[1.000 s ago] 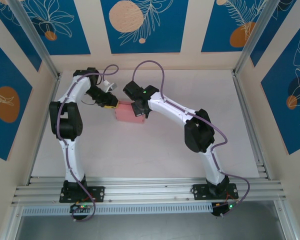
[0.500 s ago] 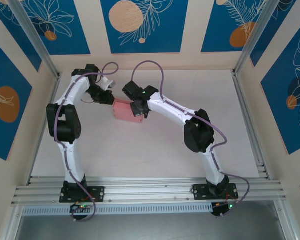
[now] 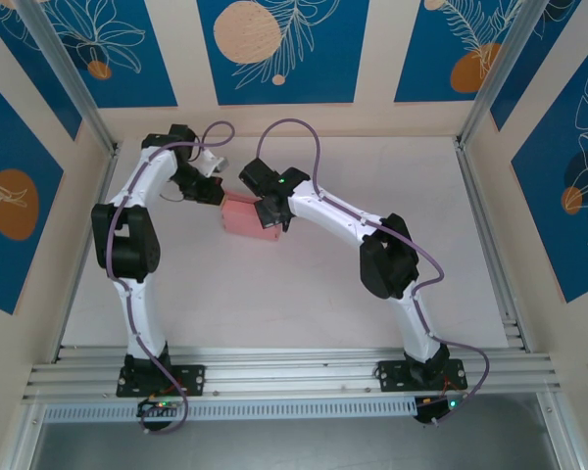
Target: Fold the paper box
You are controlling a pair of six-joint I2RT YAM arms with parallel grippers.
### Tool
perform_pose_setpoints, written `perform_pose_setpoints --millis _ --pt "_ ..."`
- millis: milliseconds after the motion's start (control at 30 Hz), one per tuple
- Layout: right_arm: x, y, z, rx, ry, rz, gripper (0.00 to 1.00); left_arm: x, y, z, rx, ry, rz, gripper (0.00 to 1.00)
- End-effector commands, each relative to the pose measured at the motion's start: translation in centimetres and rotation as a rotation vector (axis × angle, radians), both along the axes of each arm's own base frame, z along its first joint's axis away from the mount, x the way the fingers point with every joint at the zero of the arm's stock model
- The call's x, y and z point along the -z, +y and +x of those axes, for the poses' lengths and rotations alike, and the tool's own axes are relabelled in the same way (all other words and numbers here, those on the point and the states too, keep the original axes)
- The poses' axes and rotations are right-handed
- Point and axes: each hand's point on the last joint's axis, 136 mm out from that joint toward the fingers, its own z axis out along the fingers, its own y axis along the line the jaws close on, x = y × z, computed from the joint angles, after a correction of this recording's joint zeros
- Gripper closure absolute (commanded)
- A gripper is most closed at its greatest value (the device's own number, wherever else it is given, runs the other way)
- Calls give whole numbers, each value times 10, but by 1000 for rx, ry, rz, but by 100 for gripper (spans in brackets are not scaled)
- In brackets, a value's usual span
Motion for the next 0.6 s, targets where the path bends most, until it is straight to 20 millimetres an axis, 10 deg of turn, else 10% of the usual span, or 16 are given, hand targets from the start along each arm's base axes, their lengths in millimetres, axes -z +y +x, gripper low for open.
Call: perform_pose_setpoints --millis 0,567 --pt "27 6 -15 -45 86 -38 95 -32 -12 -5 28 -40 -30 100" --pt "31 5 -17 -48 98 -55 95 -56 -42 -15 86 39 -255 100"
